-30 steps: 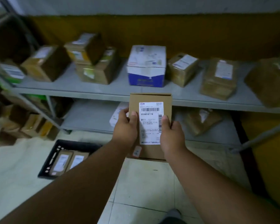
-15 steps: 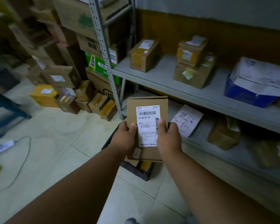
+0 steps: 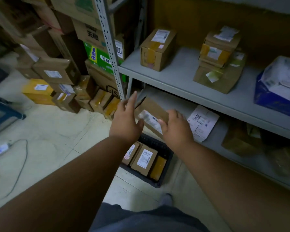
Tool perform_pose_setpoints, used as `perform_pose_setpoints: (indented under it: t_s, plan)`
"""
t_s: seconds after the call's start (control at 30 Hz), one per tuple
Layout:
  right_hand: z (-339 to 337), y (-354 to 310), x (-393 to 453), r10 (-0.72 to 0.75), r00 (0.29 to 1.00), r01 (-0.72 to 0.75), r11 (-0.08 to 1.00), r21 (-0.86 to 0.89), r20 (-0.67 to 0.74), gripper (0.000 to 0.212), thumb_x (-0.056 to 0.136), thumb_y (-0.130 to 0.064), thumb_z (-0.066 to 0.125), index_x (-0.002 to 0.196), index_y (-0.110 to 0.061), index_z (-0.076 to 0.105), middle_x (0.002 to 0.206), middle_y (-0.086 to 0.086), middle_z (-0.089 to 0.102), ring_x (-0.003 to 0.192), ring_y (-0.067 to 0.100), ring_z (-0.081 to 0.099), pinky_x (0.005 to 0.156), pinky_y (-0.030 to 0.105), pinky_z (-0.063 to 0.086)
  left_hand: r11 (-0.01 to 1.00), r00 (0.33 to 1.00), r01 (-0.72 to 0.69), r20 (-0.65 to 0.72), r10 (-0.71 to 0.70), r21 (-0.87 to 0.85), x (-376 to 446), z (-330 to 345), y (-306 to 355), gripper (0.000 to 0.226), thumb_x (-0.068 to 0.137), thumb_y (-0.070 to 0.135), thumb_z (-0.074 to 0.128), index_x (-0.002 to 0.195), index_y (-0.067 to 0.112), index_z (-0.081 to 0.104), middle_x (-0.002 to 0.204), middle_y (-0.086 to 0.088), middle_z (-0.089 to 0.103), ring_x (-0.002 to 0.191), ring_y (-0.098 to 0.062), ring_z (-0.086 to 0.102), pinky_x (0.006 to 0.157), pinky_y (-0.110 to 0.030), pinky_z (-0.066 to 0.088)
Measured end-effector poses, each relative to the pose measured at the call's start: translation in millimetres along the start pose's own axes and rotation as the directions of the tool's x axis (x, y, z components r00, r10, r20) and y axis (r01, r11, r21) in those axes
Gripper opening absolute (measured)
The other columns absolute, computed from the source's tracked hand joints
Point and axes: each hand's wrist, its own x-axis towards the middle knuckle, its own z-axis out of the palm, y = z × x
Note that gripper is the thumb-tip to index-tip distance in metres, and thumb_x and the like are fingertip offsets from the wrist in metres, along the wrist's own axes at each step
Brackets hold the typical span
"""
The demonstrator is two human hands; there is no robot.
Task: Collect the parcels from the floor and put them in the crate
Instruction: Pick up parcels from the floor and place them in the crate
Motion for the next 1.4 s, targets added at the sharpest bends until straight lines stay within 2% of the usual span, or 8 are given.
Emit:
perform_pose_setpoints:
  t_s: [0.07, 0.2, 0.3, 0.43, 0.63, 0.87, 1.13, 1.4]
  plan:
    - [6.2, -12.7, 14.1, -0.023, 0.999, 0.024, 0.999, -0.036, 0.026, 0.036, 0.100, -0.041, 0.048, 0.124, -0.014, 0.048, 0.123, 0.008, 0.054, 0.114, 0.025, 0.048, 0.089, 0.040, 0.045, 0.964, 0.984, -0.171, 0.081, 0.158, 0.202, 21.7, -6.8, -5.8, 0.082, 0.083, 0.021, 0.070, 0.148, 0.040, 0.025, 0.148, -0.003, 0.036, 0.132, -0.026, 0.041, 0.106, -0.042, 0.044]
    - [20.9, -33.5, 36.0, 0.000, 0.999, 0.002, 0.999, -0.046, 0.037, 0.035, 0.099, -0.039, 0.051, 0.125, -0.015, 0.050, 0.122, 0.005, 0.055, 0.113, 0.022, 0.048, 0.091, 0.035, 0.043, 0.866, 0.947, -0.306, 0.224, 0.232, 0.396, 61.1, -10.4, -32.6, 0.071, 0.086, 0.023, 0.065, 0.145, 0.036, 0.028, 0.142, -0.008, 0.041, 0.125, -0.030, 0.047, 0.101, -0.044, 0.047]
    - [35.1, -49.6, 48.7, 0.036, 0.999, -0.034, 0.996, -0.078, 0.027, 0.035, 0.098, -0.038, 0.055, 0.127, -0.019, 0.051, 0.123, 0.000, 0.055, 0.113, 0.019, 0.048, 0.091, 0.033, 0.042, 0.803, 0.899, -0.430, 0.280, 0.338, 0.413, 92.7, -14.2, -59.6, 0.054, 0.089, 0.024, 0.062, 0.135, 0.034, 0.036, 0.130, -0.005, 0.048, 0.118, -0.028, 0.051, 0.096, -0.043, 0.049]
    - [73.5, -67.9, 61.8, 0.151, 0.987, -0.142, 0.980, -0.142, 0.059, 0.029, 0.097, -0.031, 0.057, 0.124, -0.022, 0.052, 0.120, -0.001, 0.057, 0.107, 0.019, 0.050, 0.088, 0.032, 0.038, 0.738, 0.778, -0.582, 0.499, 0.382, 0.342, 133.1, -19.1, -98.0, 0.042, 0.085, 0.018, 0.066, 0.119, 0.026, 0.043, 0.118, -0.003, 0.051, 0.110, -0.026, 0.052, 0.090, -0.041, 0.049]
    - [140.3, -61.7, 82.9, 0.294, 0.948, -0.241, 0.914, -0.328, 0.121, 0.039, 0.102, -0.030, 0.049, 0.139, -0.020, 0.046, 0.139, 0.004, 0.053, 0.127, 0.026, 0.047, 0.105, 0.040, 0.035, 0.733, 0.759, -0.550, 0.606, 0.238, 0.401, 172.0, 11.7, -166.4, 0.039, 0.085, 0.011, 0.062, 0.116, 0.023, 0.040, 0.115, -0.007, 0.052, 0.101, -0.031, 0.057, 0.082, -0.043, 0.050]
    - [282.2, 30.8, 129.2, 0.398, 0.908, -0.356, 0.897, -0.262, 0.128, 0.040, 0.098, -0.034, 0.053, 0.136, -0.022, 0.050, 0.135, 0.002, 0.056, 0.124, 0.026, 0.046, 0.102, 0.042, 0.040, 0.662, 0.724, -0.604, 0.652, 0.223, 0.444, 200.4, 162.5, -263.2, 0.042, 0.086, 0.015, 0.061, 0.122, 0.021, 0.040, 0.118, -0.008, 0.056, 0.108, -0.030, 0.054, 0.083, -0.040, 0.048]
    - [459.7, 126.1, 159.7, 0.364, 0.917, -0.300, 0.898, -0.323, 0.161, 0.039, 0.099, -0.037, 0.051, 0.134, -0.018, 0.051, 0.131, 0.005, 0.056, 0.121, 0.026, 0.045, 0.099, 0.041, 0.038, 0.799, 0.777, -0.454, 0.614, 0.139, 0.395, 200.6, 322.6, -401.9, 0.046, 0.087, 0.009, 0.060, 0.124, 0.022, 0.038, 0.113, -0.007, 0.051, 0.097, -0.029, 0.056, 0.073, -0.038, 0.049]
    - [542.8, 176.5, 179.2, 0.330, 0.871, -0.256, 0.937, -0.237, 0.364, 0.033, 0.101, -0.027, 0.052, 0.132, -0.015, 0.050, 0.129, 0.008, 0.055, 0.117, 0.023, 0.047, 0.088, 0.030, 0.039, 0.553, 0.670, -0.690, 0.702, 0.242, 0.468, 205.3, 393.7, -467.9, 0.051, 0.090, 0.011, 0.051, 0.138, 0.017, 0.035, 0.127, -0.010, 0.055, 0.116, -0.030, 0.051, 0.089, -0.040, 0.049]
